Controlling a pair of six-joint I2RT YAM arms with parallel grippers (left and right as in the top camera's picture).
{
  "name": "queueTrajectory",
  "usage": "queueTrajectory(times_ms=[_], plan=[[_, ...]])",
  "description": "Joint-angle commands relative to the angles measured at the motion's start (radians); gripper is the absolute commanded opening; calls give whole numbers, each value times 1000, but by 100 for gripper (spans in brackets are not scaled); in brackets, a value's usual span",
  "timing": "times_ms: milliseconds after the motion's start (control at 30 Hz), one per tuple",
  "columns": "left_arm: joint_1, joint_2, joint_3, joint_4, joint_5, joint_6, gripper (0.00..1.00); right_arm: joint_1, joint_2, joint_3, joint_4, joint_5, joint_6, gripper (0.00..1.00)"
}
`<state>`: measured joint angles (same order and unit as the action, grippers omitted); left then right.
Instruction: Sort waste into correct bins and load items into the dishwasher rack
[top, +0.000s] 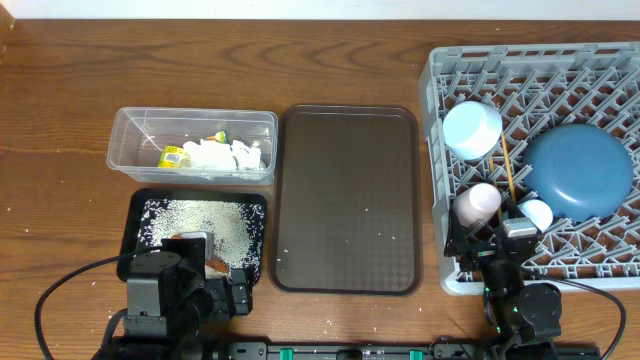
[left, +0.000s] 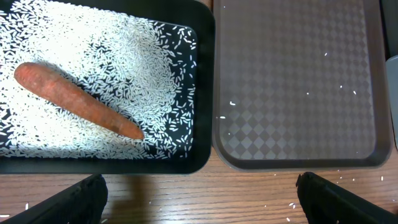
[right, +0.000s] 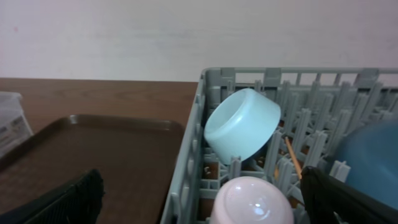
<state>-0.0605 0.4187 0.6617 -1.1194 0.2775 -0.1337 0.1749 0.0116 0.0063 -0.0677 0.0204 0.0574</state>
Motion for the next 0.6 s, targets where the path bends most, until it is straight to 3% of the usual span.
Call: queueTrajectory(times_ms=[0, 333, 567], plan=[[5, -5, 0, -2, -10, -1, 100, 5, -7, -1, -4, 31, -68, 99], [5, -5, 0, -2, -10, -1, 100, -122, -7, -1, -5, 0, -74, 99], [5, -5, 0, -2, -10, -1, 100, -134, -7, -1, -6, -3, -73, 99]])
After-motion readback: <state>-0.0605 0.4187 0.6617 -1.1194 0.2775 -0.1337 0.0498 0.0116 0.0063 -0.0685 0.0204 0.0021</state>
